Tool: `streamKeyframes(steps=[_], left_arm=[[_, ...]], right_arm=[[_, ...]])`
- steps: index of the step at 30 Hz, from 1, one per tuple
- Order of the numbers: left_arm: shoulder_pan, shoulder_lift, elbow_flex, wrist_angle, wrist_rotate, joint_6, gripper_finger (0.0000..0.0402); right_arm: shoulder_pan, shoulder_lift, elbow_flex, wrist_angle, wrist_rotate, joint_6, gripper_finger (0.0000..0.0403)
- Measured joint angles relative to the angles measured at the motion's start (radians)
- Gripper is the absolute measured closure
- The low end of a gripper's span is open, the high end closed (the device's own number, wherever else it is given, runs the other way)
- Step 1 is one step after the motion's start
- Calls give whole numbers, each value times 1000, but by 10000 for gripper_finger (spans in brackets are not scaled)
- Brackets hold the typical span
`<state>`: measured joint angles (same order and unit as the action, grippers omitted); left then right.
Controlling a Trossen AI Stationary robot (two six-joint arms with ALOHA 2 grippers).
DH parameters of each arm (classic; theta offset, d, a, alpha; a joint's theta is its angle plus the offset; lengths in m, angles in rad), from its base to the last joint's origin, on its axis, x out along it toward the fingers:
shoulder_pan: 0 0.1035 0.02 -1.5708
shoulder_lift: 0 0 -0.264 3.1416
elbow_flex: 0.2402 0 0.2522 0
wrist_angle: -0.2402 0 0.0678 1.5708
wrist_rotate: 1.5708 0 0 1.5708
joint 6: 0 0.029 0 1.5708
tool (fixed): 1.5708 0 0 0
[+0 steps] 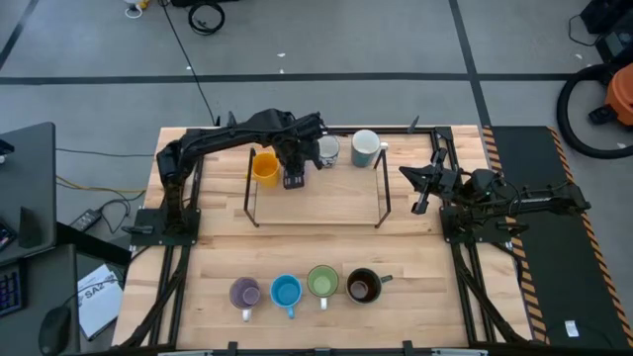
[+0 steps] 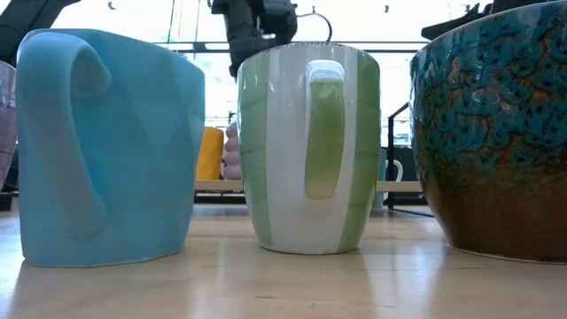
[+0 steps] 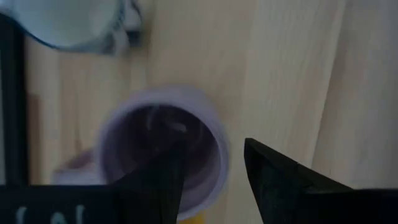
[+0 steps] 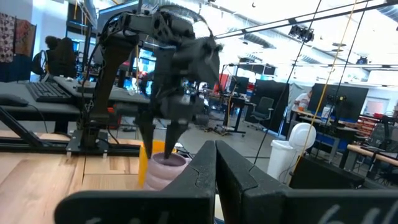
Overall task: Place coffee mugs
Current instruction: Put the white mug on the shelf
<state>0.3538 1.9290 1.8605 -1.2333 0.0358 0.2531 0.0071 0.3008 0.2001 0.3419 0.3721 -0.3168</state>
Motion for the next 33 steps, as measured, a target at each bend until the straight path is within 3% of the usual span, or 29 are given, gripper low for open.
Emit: streamKeyframes(steps=[5, 13, 24, 33], left_arm=[[0, -1, 76, 60, -25, -7, 230], [3, 47, 75, 185, -58, -30, 230], [3, 155, 74, 318, -143, 75, 230], [14, 195, 73, 398, -147, 107, 230]], right_arm=[[0, 0, 0, 10, 0, -13, 394], [0, 0, 0, 14, 0, -12, 394], [-2, 3, 0, 16, 1, -19, 394], [-3, 24, 0, 16, 3, -37, 394]])
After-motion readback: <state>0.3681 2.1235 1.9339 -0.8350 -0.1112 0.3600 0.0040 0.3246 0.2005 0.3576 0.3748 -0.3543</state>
